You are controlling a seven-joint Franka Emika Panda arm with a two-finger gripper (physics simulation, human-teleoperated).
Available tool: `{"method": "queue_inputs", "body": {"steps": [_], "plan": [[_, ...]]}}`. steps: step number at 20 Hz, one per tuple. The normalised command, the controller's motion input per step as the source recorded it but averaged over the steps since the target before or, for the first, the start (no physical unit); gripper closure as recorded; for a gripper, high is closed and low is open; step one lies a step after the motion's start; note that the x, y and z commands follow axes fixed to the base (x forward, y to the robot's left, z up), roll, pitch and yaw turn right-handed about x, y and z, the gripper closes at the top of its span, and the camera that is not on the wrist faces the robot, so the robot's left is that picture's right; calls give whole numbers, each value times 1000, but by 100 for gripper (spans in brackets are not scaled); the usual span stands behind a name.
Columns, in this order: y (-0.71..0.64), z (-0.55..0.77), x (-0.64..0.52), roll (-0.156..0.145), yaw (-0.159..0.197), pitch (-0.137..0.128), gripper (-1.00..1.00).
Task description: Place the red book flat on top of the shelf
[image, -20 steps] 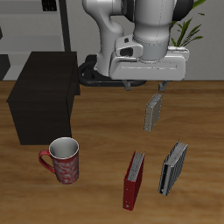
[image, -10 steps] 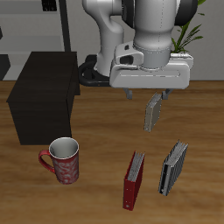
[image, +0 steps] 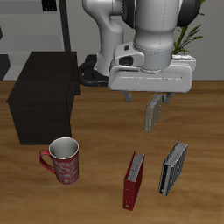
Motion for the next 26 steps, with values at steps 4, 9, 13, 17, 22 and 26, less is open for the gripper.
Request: {"method": "queue_inputs", "body": {"steps": [4,9,13,17,22,26], "plan": [[-60,55,194,-26,-17,-11,-100],[-129,5,209,-4,-12,4,-100],[-178,-93,192,6,-4,-29,-100],[-99,-106,81,23,-15,-17,-100],[-69,-283,147,13,-9,-11,-100],[-85,-287,125,-7,-21,27,-100]]}}
